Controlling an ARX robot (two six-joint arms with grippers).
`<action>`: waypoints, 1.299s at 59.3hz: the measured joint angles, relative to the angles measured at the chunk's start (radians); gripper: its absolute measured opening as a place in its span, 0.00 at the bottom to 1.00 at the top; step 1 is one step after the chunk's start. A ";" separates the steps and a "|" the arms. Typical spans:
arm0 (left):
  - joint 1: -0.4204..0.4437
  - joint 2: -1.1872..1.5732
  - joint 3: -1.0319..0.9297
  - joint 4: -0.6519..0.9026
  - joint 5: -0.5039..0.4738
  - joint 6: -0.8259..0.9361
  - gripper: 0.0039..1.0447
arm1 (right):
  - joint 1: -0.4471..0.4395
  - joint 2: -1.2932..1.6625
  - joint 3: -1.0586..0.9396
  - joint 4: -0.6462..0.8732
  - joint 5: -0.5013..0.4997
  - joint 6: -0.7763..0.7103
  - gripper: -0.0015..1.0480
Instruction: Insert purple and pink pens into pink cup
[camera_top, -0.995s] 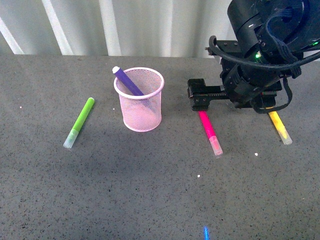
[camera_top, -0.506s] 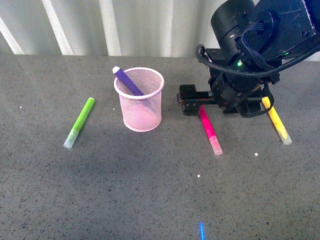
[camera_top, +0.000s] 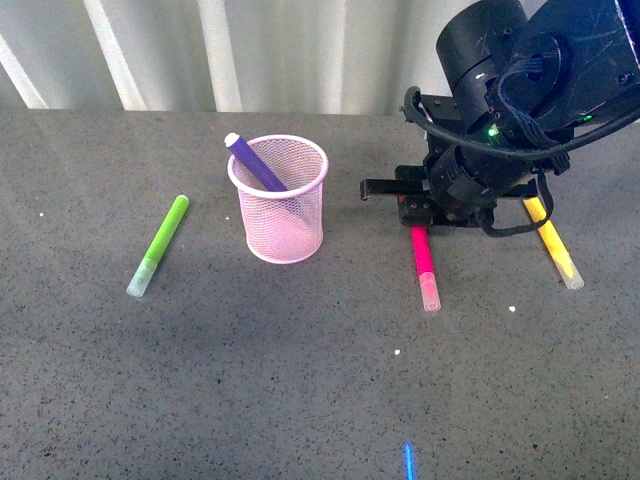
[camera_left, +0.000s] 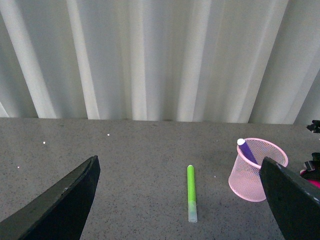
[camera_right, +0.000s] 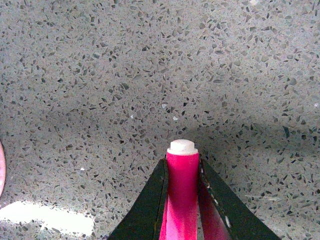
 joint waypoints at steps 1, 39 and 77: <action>0.000 0.000 0.000 0.000 0.000 0.000 0.94 | 0.000 -0.001 -0.001 0.000 0.000 0.000 0.12; 0.000 0.000 0.000 0.000 0.000 0.000 0.94 | 0.106 -0.296 -0.230 1.001 -0.067 -0.106 0.11; 0.000 0.000 0.000 0.000 0.000 0.000 0.94 | 0.217 -0.100 -0.182 1.141 -0.055 -0.237 0.11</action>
